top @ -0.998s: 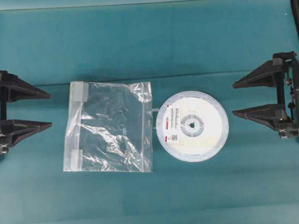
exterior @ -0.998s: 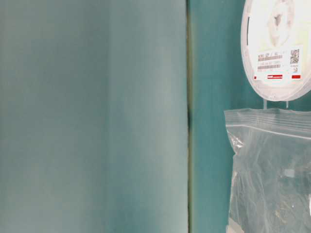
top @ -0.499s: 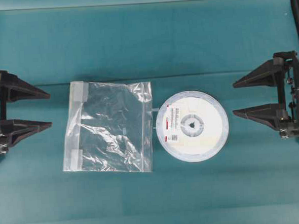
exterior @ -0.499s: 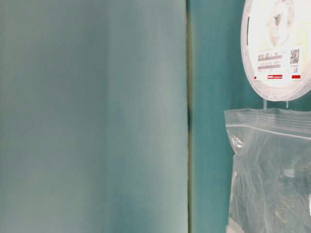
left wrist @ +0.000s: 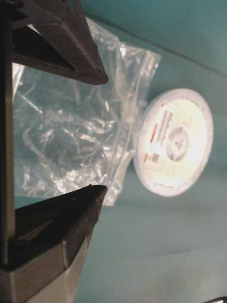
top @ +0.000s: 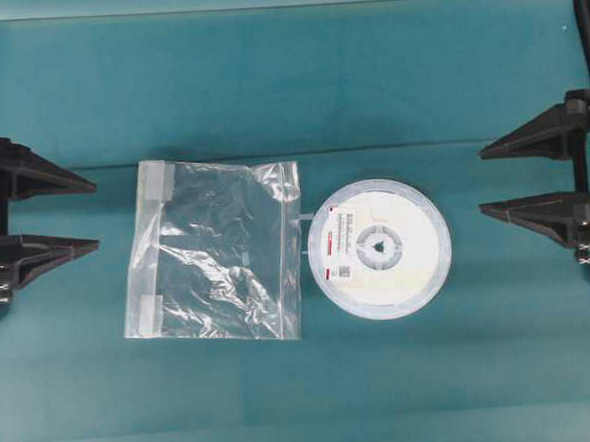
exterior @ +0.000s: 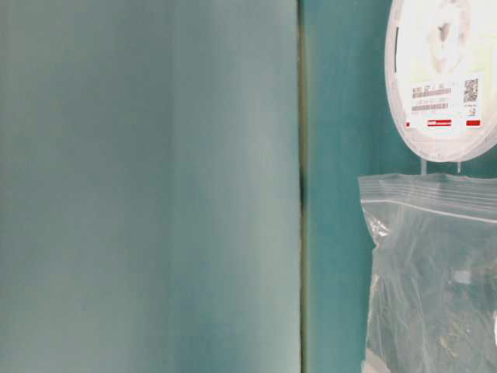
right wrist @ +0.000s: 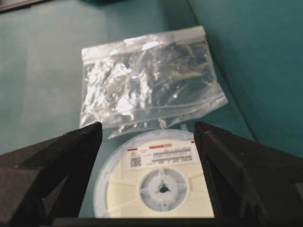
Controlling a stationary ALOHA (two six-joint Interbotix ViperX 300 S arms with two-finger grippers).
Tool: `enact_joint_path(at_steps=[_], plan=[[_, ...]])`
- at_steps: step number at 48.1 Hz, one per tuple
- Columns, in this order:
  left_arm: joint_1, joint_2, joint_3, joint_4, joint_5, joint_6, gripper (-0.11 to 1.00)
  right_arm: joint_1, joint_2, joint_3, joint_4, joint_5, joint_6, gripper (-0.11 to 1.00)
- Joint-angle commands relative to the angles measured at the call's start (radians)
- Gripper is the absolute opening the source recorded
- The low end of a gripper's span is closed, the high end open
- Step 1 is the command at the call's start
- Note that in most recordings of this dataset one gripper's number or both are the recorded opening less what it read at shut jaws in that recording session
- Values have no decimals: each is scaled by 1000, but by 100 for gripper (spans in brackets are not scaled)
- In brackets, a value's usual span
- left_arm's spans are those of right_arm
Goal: Take out the reel from the clear zip bag.
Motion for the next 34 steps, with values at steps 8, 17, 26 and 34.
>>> enact_joint_path(at_steps=[8, 17, 26, 34], plan=[[-2, 3, -26, 3, -6, 0, 92, 3, 0, -26, -2, -5, -14, 85], [-2, 5, -26, 3, -6, -3, 92, 5, 0, -25, -2, -6, -14, 85], [-2, 3, -25, 3, -6, -3, 92, 6, 0, -25, -2, -17, -12, 85], [-2, 3, -23, 3, -6, -3, 92, 6, 0, -25, -3, -25, -12, 85]])
